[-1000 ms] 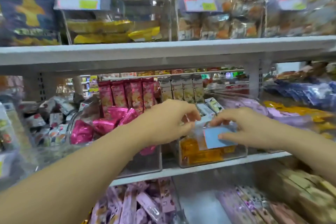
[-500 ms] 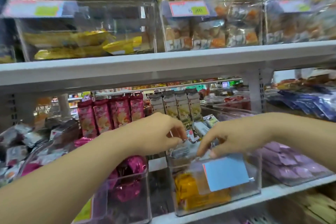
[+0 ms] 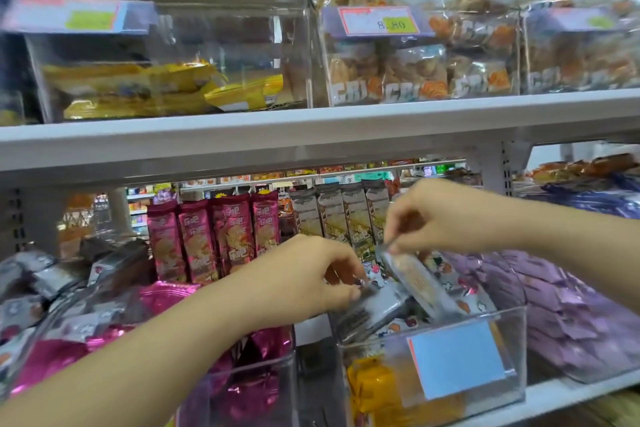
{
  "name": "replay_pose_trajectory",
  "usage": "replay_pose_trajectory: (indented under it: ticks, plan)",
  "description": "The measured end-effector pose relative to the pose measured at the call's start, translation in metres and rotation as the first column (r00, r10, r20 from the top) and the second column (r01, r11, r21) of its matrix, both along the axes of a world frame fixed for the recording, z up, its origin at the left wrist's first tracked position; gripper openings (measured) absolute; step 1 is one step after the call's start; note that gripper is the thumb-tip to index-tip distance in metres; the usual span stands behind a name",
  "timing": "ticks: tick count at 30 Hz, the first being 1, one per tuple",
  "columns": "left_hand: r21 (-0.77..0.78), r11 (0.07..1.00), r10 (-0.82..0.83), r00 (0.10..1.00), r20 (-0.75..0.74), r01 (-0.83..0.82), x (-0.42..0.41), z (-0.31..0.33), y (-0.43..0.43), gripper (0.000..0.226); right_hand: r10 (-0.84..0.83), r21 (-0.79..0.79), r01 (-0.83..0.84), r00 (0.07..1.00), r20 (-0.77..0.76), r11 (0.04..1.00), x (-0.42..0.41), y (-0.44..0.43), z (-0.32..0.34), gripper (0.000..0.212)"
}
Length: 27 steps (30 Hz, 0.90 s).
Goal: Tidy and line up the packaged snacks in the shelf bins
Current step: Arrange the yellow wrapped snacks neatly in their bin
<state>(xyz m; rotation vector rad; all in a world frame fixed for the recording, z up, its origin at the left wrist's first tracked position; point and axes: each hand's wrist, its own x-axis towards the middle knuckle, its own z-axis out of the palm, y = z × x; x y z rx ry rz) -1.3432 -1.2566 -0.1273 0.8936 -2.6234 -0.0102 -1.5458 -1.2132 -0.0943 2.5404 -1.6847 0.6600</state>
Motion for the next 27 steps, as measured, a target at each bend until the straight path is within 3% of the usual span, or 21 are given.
replay_pose_trajectory:
  ticks: [4,6,8,12,14,16,19,21,23,25,27]
  plan:
    - [0.001,1.0,0.024,0.988,-0.15,-0.024,0.001,-0.004,-0.001,0.018,0.024,-0.187,0.068,0.893,0.449,0.98,-0.004,-0.016,0.0,0.008]
    - [-0.009,0.999,0.031,0.984,-0.174,-0.033,0.001,-0.005,0.0,0.017,0.009,-0.211,0.132,0.83,0.557,0.969,-0.002,-0.03,-0.013,0.009]
    - [-0.016,0.999,0.034,0.984,-0.177,-0.038,0.002,-0.007,0.001,0.014,-0.023,-0.252,0.203,0.819,0.573,0.946,-0.001,-0.041,-0.023,0.011]
    - [-0.019,0.999,0.042,0.987,-0.155,-0.045,0.001,-0.007,0.001,0.01,-0.239,-0.201,0.29,0.939,0.246,0.935,-0.006,-0.052,-0.036,0.01]
    - [-0.028,0.999,0.039,0.988,-0.147,-0.043,0.001,-0.007,0.001,0.008,-0.317,-0.14,0.328,0.943,0.098,0.934,-0.012,-0.054,-0.039,0.008]
    - [-0.032,0.999,0.035,0.988,-0.151,-0.04,0.0,-0.008,0.001,0.008,-0.342,-0.155,0.347,0.938,0.061,0.925,-0.017,-0.05,-0.037,0.019]
    - [-0.044,0.998,0.029,0.988,-0.149,-0.035,0.0,-0.009,0.001,0.01,-0.226,-0.122,0.23,0.973,0.04,0.966,-0.017,-0.035,-0.033,0.017]
    - [-0.054,0.998,0.026,0.989,-0.146,-0.034,0.0,-0.009,0.001,0.011,-0.073,0.124,0.074,0.997,-0.011,0.99,-0.011,-0.025,-0.034,0.01]
    - [-0.062,0.998,0.019,0.99,-0.142,-0.029,0.0,-0.009,0.002,0.011,0.013,0.303,0.036,0.987,-0.16,0.952,-0.004,-0.021,-0.038,0.019]
    - [-0.063,0.998,0.012,0.989,-0.148,-0.022,0.0,-0.009,0.002,0.01,0.049,0.316,0.057,0.947,-0.318,0.947,0.001,-0.023,-0.041,0.029]
    - [-0.062,0.998,0.01,0.987,-0.159,-0.02,0.001,-0.01,0.002,0.01,0.063,0.327,0.056,0.937,-0.344,0.943,0.006,-0.025,-0.041,0.031]
